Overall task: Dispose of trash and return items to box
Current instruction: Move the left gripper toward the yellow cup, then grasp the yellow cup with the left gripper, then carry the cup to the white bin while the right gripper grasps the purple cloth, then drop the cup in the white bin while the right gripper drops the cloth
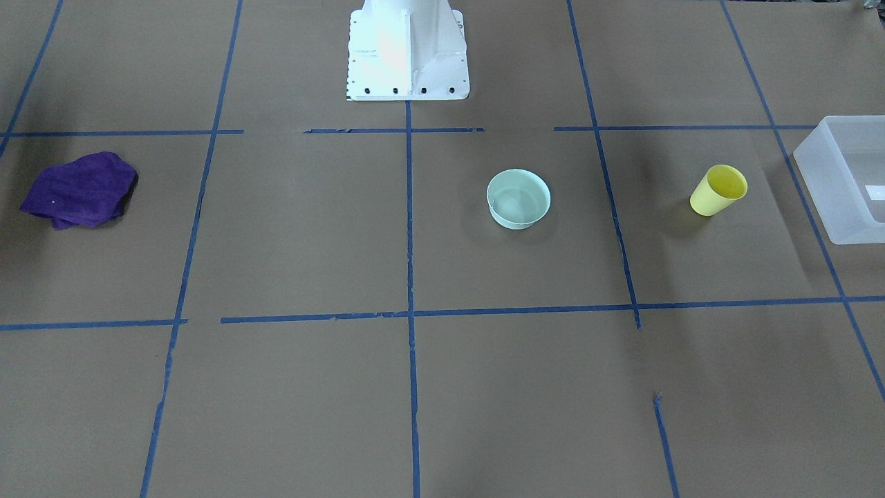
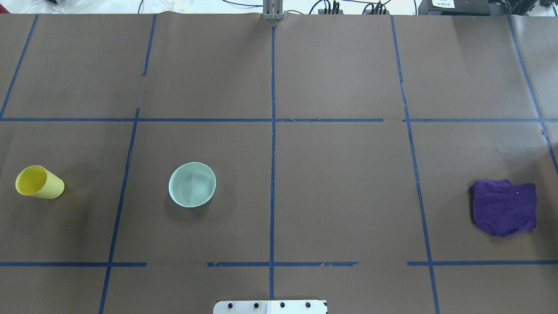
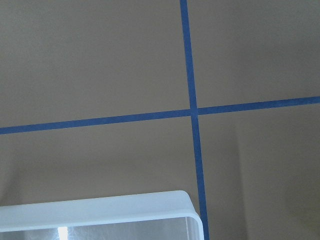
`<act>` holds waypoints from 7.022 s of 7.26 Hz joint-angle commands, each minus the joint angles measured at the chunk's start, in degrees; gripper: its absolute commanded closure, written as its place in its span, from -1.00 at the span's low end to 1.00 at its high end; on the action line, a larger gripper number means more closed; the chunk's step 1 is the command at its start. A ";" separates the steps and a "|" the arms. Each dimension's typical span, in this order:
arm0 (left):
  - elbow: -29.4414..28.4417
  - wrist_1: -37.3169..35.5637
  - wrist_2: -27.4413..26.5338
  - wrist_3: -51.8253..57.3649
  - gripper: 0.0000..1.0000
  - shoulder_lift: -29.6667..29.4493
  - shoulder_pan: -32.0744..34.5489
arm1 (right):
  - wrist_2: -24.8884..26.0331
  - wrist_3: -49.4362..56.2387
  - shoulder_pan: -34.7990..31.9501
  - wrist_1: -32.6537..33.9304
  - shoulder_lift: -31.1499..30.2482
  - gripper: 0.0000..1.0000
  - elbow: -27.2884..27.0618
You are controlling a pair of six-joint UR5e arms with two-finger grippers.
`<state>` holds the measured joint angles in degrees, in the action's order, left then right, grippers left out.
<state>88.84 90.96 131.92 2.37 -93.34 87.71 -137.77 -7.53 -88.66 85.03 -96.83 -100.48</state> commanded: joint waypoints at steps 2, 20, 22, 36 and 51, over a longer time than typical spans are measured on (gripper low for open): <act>1.07 0.27 0.09 -0.08 -1.00 -0.53 -0.60 | 0.05 -0.21 -0.02 -0.04 0.15 -1.00 0.11; 12.46 41.01 0.76 -51.68 1.00 14.15 -32.08 | -0.66 -0.38 2.42 -0.74 0.42 -1.00 -2.10; 19.93 30.47 3.60 -50.98 1.00 13.71 -29.36 | -2.32 -7.35 5.67 -7.12 -0.72 -1.00 -2.35; 14.82 -8.60 -5.17 -6.36 1.00 -8.60 2.72 | 17.28 -55.04 41.29 -51.46 -15.31 0.42 4.50; -4.54 16.79 1.32 7.91 1.00 14.06 -0.33 | 14.11 0.10 3.43 10.33 -8.28 1.00 -22.76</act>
<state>85.25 107.54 131.75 10.39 -79.49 89.99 -123.79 -13.31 -81.92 94.45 -105.41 -124.51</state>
